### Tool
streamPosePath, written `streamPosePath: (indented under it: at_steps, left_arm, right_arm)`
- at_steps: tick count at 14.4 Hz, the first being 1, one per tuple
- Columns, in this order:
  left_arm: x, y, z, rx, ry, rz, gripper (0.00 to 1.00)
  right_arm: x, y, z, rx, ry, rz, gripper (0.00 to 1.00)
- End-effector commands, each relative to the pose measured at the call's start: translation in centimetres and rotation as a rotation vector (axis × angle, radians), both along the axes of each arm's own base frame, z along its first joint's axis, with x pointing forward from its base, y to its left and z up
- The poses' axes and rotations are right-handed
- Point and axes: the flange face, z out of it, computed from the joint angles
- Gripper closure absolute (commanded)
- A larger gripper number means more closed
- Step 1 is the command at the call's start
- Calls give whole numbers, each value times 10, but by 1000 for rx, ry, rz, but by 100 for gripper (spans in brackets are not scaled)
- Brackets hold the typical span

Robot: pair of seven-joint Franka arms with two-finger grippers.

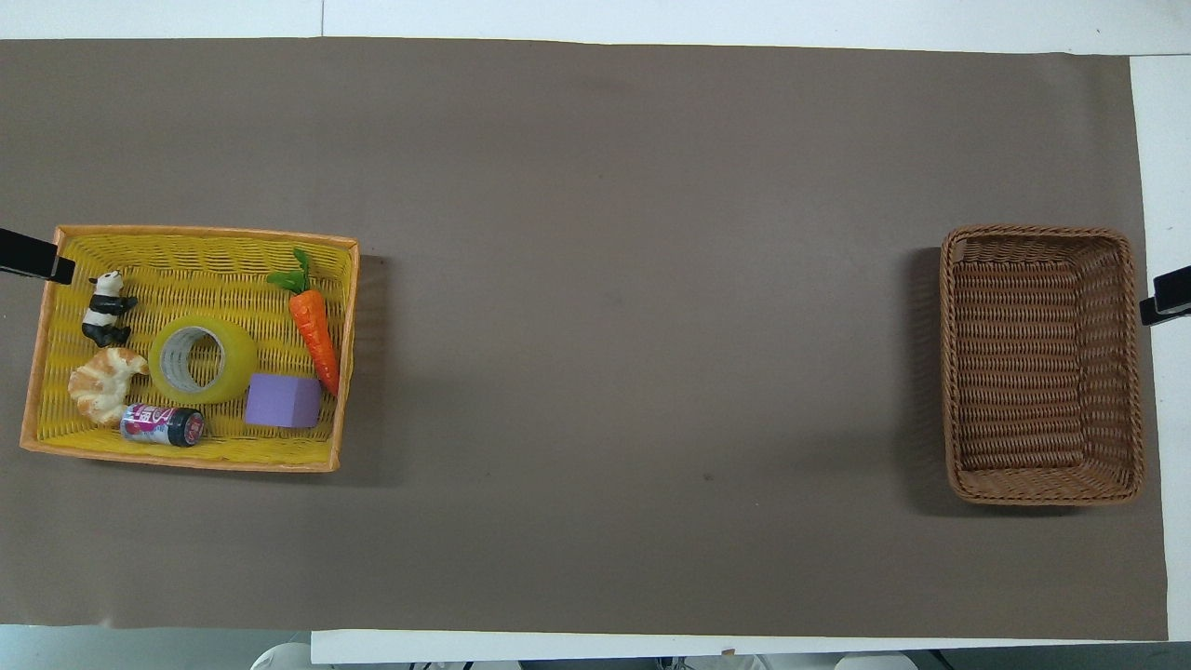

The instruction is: Move tape to another basket

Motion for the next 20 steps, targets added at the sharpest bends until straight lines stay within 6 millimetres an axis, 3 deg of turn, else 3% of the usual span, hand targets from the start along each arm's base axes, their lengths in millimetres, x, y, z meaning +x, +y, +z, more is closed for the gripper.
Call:
streamPosePath:
  at_steps: [1, 4, 6, 7, 10, 15, 18, 20]
  left_arm:
    - [-10, 1, 5, -1, 17, -12, 0]
    - [-10, -6, 4, -1, 11, -16, 0]
    - [-18, -5, -9, -5, 18, -14, 0]
    - [-24, 1, -24, -11, -14, -5, 0]
    - [-60, 9, -106, -28, -99, 6, 0]
    - [-60, 50, -198, -12, -40, -12, 1]
    - [-49, 70, -230, 12, -107, -9, 1]
    - [-46, 71, -240, 16, -108, -9, 14]
  right_arm:
    - [-6, 0, 2, 19, 2, 6, 0]
    - [-6, 1, 2, 19, 2, 7, 0]
    - [-6, 0, 2, 20, 2, 6, 0]
    - [-6, 1, 2, 19, 2, 7, 0]
    - [-6, 1, 2, 19, 2, 7, 0]
    - [-6, 1, 2, 19, 2, 7, 0]
    - [-6, 0, 1, 19, 4, 6, 0]
    - [-6, 0, 2, 19, 2, 6, 0]
